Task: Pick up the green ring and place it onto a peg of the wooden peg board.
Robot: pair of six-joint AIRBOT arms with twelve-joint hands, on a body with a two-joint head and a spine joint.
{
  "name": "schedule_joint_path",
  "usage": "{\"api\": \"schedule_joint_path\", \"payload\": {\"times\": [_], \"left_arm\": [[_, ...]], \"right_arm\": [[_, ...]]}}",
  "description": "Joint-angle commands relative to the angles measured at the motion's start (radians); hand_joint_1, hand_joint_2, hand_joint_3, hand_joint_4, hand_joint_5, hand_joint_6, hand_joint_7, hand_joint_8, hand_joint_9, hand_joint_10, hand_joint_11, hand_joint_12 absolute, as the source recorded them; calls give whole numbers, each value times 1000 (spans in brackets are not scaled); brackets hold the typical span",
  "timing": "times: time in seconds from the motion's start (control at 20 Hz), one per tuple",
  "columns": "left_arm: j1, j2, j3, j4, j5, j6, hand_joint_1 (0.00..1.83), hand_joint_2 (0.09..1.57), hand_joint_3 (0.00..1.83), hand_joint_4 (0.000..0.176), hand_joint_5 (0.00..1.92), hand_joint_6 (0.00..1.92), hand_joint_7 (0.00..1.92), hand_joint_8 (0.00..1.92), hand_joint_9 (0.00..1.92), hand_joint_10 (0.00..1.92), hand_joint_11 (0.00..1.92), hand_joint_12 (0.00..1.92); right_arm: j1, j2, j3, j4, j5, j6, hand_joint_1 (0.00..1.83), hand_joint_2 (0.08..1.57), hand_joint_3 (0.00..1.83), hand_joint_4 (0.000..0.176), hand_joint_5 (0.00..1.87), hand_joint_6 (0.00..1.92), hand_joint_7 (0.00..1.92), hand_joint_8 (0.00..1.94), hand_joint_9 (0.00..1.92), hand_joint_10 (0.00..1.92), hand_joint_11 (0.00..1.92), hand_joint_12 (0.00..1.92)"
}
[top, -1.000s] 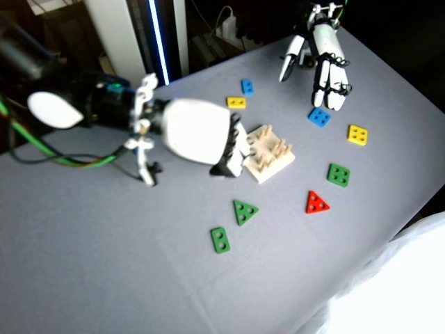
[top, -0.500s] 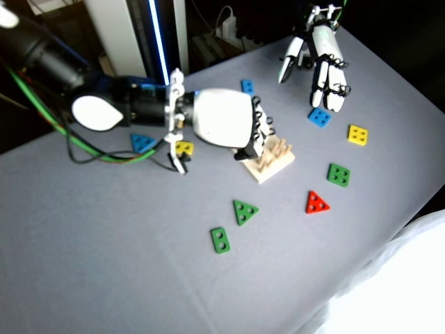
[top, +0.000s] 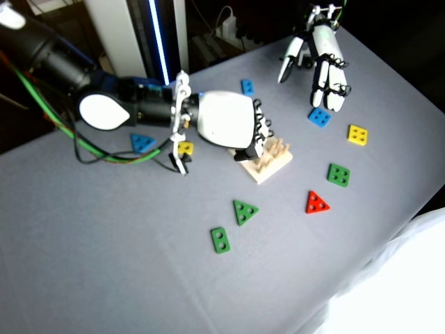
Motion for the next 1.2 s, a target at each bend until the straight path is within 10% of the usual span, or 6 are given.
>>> {"api": "schedule_joint_path", "payload": {"times": [0.0,0.4,0.65,0.75,0.9,1.15], "left_arm": [[-10,-4,-2,22,-125,-7,752,1031,1,69,379,1,196,3,154,5,0,541],[-11,-4,-1,23,-128,-10,732,1021,1,69,366,1,175,1,130,5,0,534],[-10,-4,-2,22,-128,-11,710,1037,2,69,366,0,173,2,136,1,0,548],[-10,-4,-2,22,-128,-11,720,1042,0,63,369,1,169,0,124,2,0,487],[-10,-5,-2,22,-128,-11,718,1041,0,74,367,0,167,0,121,0,0,486],[-10,-6,-2,20,-128,-11,720,1054,1,79,350,1,153,1,105,2,0,389]], "right_arm": [[12,-4,5,14,72,1,1246,1094,1,0,999,888,1053,1010,1093,1048,1002,1358],[13,-7,5,7,71,1,1268,1115,1,0,1106,567,913,1342,1021,1385,1018,1572],[12,-7,1,6,73,1,1240,1164,3,0,901,885,876,1377,843,1014,740,1424],[13,-7,-1,5,78,1,1222,1036,0,0,787,117,546,671,547,1007,500,1371],[13,-7,-3,2,82,1,1162,1033,0,0,740,2,610,165,543,693,464,1213],[13,-7,-5,1,83,1,1171,1032,0,0,742,1,643,79,536,722,473,1256]]}}
